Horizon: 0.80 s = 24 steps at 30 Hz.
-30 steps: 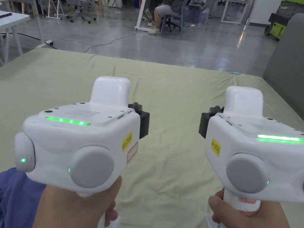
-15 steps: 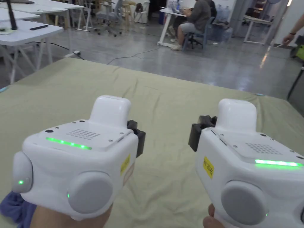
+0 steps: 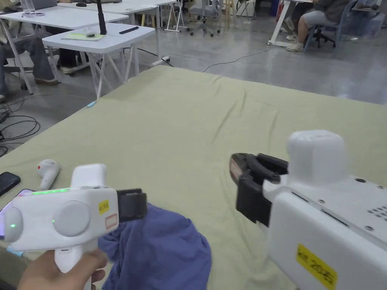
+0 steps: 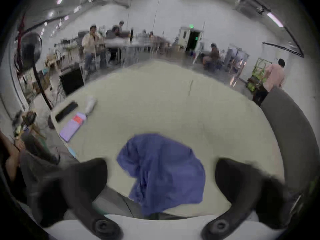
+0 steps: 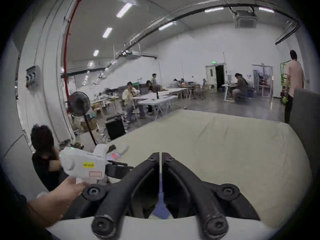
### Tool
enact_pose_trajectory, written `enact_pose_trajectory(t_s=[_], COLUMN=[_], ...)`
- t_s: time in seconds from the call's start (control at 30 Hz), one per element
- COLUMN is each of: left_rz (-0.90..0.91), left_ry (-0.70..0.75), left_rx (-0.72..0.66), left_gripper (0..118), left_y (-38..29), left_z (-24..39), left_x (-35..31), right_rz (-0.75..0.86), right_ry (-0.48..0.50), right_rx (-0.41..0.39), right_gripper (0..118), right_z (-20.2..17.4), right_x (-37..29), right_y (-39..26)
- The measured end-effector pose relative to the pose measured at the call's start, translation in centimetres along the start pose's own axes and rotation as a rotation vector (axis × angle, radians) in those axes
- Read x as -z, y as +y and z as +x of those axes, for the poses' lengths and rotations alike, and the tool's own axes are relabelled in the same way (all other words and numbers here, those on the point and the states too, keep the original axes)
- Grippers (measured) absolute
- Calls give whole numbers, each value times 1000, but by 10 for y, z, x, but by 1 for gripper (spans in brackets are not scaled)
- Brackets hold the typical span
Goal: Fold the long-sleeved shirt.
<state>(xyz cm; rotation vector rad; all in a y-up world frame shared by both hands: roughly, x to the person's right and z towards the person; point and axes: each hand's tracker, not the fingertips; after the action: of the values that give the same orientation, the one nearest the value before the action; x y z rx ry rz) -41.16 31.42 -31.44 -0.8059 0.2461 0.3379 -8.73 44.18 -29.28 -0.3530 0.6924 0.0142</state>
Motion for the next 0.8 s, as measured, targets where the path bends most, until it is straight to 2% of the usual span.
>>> enact_pose_trajectory(t_s=[0.03,0.23,0.3,0.33,0.37,0.4,0.43,0.47,0.5,0.63,0.8], left_rz=[10,-182,-257,-308,-358,-363,-337,-278,-212,-69,164], left_ry=[-30,49,61,83,73,14,11,33,-11,-302,-521], left_rx=[-6,-16,-8,1,4,-24,-30,21,73,11,211], left_gripper=[116,116,107,86,41,22,21,18,17,13,13], left_y=[-4,-34,-43,-44,-46,-44,-39,-30,-17,41,96], left_z=[-1,-8,-9,-11,-12,-9,-2,11,25,77,192], left_x=[13,106,137,149,156,156,145,125,107,28,-66], right_rz=[-12,-60,-61,-57,-52,-49,-45,-39,-29,55,180], right_ry=[-24,-136,-152,-160,-168,-179,-192,-207,-218,-245,-308], right_rx=[-3,8,0,-3,-6,-9,-11,-12,-13,-7,-25], right_gripper=[0,0,0,0,0,0,0,0,0,0,0], right_z=[7,39,44,45,47,48,48,49,50,55,60], right_x=[-2,-19,-26,-31,-36,-40,-45,-50,-56,-82,-125], right_y=[-3,-14,-15,-16,-16,-15,-14,-13,-12,-4,16])
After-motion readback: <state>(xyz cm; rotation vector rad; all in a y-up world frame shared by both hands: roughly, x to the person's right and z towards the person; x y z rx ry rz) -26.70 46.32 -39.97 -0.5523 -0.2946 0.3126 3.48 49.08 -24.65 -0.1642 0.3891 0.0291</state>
